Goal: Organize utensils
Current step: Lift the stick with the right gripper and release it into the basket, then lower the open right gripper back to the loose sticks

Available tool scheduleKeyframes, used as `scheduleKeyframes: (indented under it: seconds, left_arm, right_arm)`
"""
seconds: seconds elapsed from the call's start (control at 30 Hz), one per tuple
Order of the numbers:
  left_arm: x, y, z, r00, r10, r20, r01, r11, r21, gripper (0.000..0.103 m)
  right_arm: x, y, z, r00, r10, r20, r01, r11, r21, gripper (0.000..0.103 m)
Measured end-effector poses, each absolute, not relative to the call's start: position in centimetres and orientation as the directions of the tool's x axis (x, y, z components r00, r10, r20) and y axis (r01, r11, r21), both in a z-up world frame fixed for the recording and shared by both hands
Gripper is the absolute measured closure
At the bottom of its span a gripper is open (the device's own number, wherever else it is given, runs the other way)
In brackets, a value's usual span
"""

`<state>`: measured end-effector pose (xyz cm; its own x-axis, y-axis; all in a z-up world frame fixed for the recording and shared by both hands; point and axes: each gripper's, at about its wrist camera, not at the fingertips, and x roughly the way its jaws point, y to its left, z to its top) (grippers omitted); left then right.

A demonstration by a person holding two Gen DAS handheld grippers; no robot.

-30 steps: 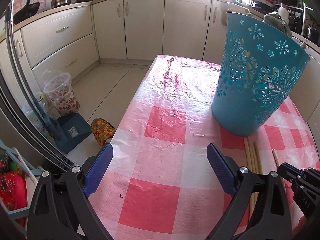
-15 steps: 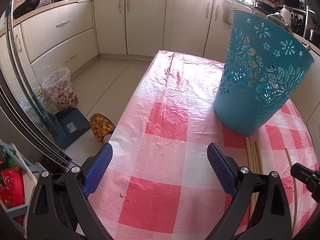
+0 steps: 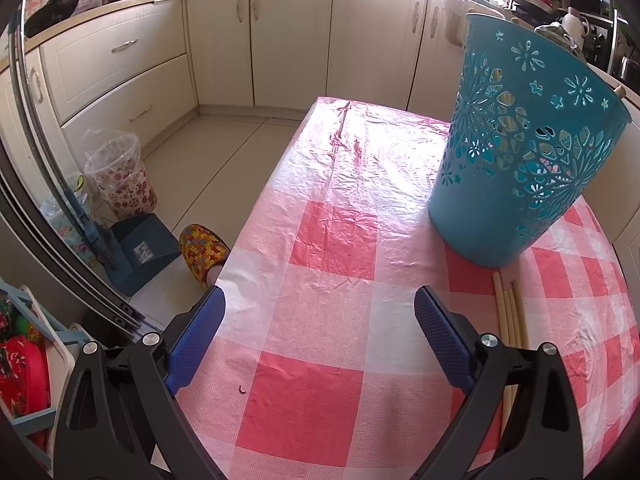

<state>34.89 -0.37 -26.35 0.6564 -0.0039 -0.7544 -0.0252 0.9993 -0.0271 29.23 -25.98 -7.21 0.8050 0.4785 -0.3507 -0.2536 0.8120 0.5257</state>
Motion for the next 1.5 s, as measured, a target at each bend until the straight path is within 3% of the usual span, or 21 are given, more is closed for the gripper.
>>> scheduleKeyframes:
  seconds: [0.23,0.53,0.83,0.93,1.2,1.33,1.5]
  left_arm:
    - [34.9,0.1,-26.4,0.651,-0.020,-0.759,-0.034,0.998,-0.056,0.011]
    - [35.4,1.2,-26.7,0.634,-0.060,-0.771,-0.058,0.991,-0.124,0.011]
    - [35.2,0.7,-26.6,0.646,-0.041,-0.762,-0.053,0.994,-0.098,0.011]
    - [35.0,0.4,-26.4,0.653,-0.030,-0.757,-0.051,0.995,-0.083,0.011]
    - [34.9,0.2,-26.3,0.660,-0.022,-0.751,-0.048,0.996,-0.072,0.011]
    - [34.9,0.2,-26.3,0.660,-0.021,-0.751,-0.048,0.996,-0.071,0.011]
    - [34.8,0.2,-26.2,0.658,-0.018,-0.753,-0.047,0.997,-0.065,0.011]
  right_arm:
    - [36.9,-22.9,-5.4,0.900,0.305,-0.313,-0.170,0.904,0.391,0.097]
    - [40.4,-22.4,-8.2,0.878,0.229,-0.420,-0.103,0.948,0.301,0.097]
    - [39.1,-22.3,-9.5,0.838,0.271,-0.473,-0.138,0.945,0.297,0.096]
    - [37.3,-22.7,-9.7,0.838,0.274,-0.472,-0.139,0.944,0.301,0.088]
    - [30.2,-24.5,-10.6,0.850,0.265,-0.455,-0.118,0.938,0.326,0.086]
    - [27.3,-24.4,-13.5,0.820,0.247,-0.516,-0.086,0.945,0.316,0.086]
    - [26.6,-22.5,-19.5,0.705,0.237,-0.669,-0.068,0.961,0.268,0.086]
